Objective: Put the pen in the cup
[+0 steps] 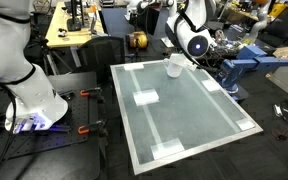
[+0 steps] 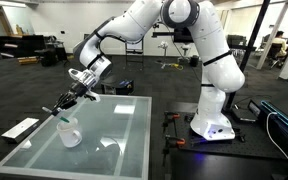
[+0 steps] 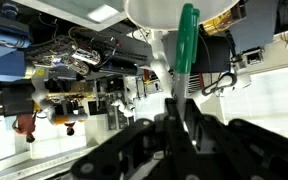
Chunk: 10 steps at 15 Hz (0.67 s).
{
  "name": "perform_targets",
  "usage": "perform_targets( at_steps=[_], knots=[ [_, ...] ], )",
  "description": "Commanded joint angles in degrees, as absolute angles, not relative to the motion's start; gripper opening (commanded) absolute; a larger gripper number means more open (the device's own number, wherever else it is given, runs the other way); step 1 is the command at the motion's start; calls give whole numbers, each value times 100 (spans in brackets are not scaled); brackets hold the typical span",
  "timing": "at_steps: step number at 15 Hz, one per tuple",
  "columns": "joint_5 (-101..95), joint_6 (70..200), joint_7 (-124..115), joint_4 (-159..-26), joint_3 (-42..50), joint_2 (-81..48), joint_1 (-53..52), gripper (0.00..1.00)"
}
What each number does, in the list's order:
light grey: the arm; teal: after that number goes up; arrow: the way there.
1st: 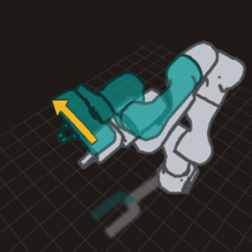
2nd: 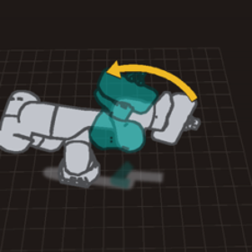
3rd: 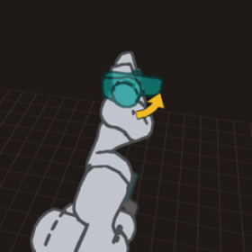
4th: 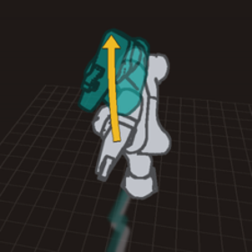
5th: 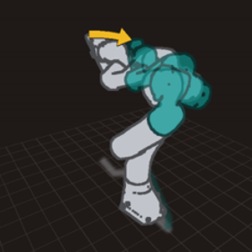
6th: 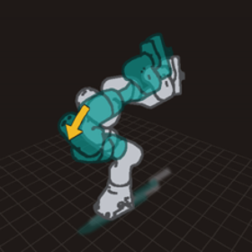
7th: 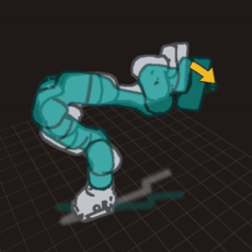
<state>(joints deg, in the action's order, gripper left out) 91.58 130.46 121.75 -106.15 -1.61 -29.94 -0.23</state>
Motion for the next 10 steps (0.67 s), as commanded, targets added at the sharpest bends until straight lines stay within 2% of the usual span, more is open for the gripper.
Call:
perform_targets(
  at_steps=[1, 2, 3, 4, 10],
  knots=[
    [9324, 13203, 12333, -10411, -118, -3176, -123, 3],
    [9279, 13206, 12303, -10405, -107, -3199, -132, 5],
    [9255, 13207, 12290, -10415, -102, -3206, -139, 39],
    [9264, 13207, 12295, -10423, -100, -3212, -137, 40],
    [9328, 13226, 12364, -10535, -90, -3121, -118, 84]
  ],
)
